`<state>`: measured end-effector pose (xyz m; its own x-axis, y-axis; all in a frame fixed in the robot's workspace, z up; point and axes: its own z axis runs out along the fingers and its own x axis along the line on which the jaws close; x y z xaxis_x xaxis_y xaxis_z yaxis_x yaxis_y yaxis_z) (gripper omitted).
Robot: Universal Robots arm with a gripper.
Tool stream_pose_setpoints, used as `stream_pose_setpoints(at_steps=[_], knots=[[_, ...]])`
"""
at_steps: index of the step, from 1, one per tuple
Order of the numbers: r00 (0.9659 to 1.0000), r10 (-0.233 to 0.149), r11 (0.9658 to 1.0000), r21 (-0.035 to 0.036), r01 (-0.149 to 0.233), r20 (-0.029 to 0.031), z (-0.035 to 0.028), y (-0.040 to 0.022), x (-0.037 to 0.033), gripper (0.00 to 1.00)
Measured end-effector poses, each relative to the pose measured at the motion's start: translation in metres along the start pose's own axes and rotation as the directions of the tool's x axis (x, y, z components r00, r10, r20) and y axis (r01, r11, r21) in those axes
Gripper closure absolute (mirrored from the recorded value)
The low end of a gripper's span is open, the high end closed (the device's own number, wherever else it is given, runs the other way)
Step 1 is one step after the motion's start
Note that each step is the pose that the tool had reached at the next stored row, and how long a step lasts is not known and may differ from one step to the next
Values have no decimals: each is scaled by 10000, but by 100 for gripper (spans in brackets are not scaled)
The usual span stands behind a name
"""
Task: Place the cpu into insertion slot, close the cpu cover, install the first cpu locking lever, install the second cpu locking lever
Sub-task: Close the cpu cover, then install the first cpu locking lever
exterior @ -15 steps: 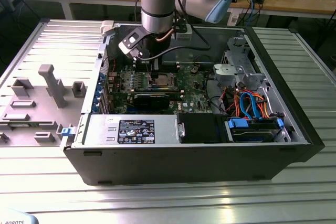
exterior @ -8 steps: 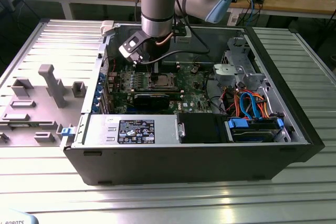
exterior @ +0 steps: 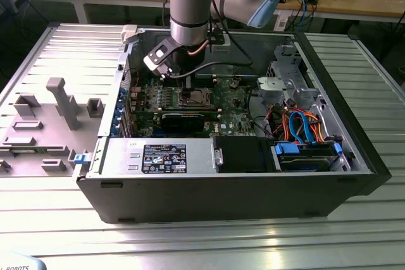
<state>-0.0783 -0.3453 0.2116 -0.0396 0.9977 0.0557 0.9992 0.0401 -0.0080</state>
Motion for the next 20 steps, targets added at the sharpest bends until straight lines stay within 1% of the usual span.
stream_pose_setpoints(at_steps=[1, 4, 8, 11, 20], knots=[[10000, 0, 10000, -1, 0, -1, -10, 0, 1, 89], [10000, -2, 10000, 1, 2, 9, -11, 11, 0, 89], [10000, 0, 10000, 1, 0, 10, -11, 95, -3, 89], [10000, 1, 10000, 1, -1, 10, -10, 142, -6, 89], [10000, 0, 10000, 1, 0, 10, -10, 158, -6, 89]])
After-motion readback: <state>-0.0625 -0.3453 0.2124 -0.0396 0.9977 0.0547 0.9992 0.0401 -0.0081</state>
